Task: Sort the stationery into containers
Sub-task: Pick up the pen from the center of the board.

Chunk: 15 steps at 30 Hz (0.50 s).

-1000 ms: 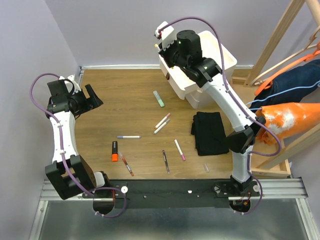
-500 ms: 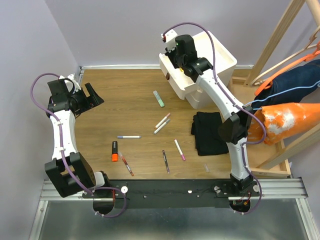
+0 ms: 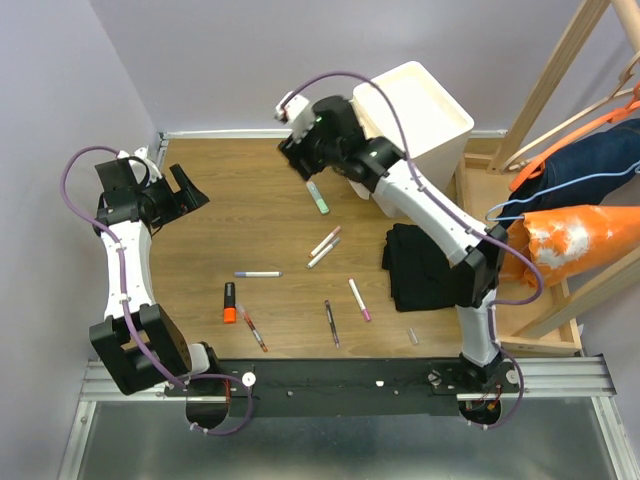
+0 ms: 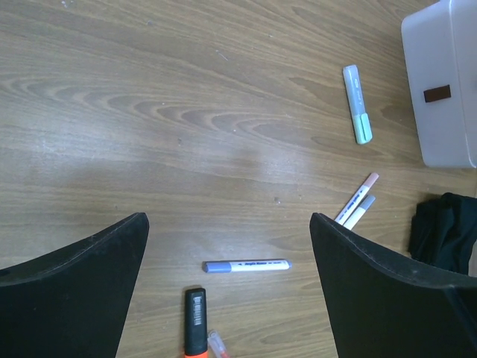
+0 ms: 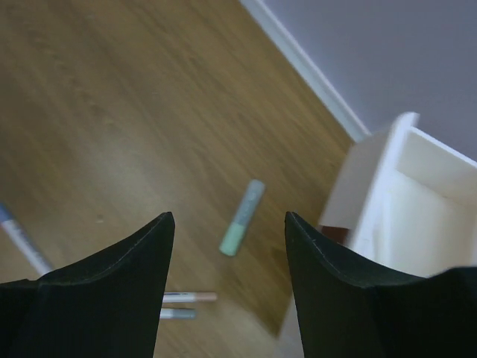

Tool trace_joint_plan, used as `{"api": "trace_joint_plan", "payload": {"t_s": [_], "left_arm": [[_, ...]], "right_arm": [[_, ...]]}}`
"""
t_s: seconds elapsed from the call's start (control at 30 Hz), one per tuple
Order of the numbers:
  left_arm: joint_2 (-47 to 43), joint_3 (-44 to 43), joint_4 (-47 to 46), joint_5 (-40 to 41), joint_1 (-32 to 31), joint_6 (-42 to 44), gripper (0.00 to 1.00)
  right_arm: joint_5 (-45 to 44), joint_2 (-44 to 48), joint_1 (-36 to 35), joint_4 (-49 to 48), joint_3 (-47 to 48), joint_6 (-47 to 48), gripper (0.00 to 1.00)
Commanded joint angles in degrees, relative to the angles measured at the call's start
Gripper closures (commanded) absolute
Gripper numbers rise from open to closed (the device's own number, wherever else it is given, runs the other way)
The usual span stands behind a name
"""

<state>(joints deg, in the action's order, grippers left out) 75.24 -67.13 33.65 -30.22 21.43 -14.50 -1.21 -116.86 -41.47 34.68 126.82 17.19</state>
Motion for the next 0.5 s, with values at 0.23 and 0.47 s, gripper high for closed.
{"api": "trace_joint_plan", "payload": {"t_s": [0.23,0.47], "left_arm": [[-2.1,3.1,-1.8,-2.7,0.5,-2.2,0.02],[-4.0,6.8,-3.1,-2.7,0.5,-2.8,0.02]], "right_arm": [[-1.7,-14.4,-3.4,4.2,2.8,-16.9,0.21],[-8.0,-21.4,-3.4,2.6,6.4,-18.0,0.21]]}}
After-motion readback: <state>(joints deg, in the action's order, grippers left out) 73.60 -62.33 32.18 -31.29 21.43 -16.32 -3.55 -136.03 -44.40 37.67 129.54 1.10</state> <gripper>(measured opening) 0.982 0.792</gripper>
